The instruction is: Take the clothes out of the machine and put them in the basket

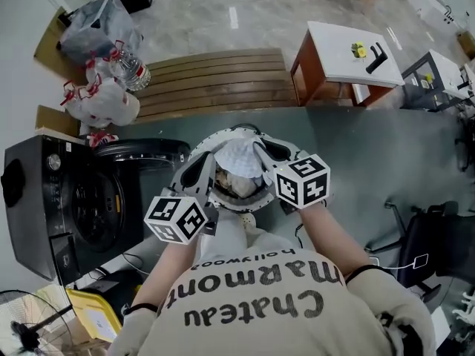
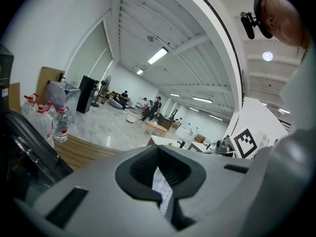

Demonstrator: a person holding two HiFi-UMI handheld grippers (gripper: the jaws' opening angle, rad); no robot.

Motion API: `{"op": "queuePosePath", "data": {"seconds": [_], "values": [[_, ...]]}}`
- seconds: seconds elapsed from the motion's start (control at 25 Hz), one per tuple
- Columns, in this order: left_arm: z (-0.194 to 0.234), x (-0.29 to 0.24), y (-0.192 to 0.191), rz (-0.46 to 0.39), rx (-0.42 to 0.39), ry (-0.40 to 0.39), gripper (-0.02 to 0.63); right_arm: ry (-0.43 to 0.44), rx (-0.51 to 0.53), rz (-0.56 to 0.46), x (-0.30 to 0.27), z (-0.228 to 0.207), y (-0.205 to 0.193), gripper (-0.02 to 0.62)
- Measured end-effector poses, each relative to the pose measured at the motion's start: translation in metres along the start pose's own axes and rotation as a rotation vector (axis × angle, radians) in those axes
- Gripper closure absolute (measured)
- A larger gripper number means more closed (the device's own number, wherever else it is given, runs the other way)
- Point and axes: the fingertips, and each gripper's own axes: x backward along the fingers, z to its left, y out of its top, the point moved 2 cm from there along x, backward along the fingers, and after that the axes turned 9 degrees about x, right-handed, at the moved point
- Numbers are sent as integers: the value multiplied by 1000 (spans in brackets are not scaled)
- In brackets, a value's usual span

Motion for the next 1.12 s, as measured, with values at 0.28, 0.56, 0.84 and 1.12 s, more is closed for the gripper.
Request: {"op": "queuePosePath", "data": {"seconds": [0.28,0.56,0.84,1.12], "values": [[25,-7,-19,53,33,35,598,4,-33,91,-26,-12,-43,541],[66,-5,-49,126,60,63,598,-31,-76,169,-64,-21,-92,541],[114,-11,-75,200,102,91,598,-66,-138,252,-91,-22,-133,541],[142,-18,-106,276,134,84,598,-85,-168,360,-116,-22,-187,541]]}}
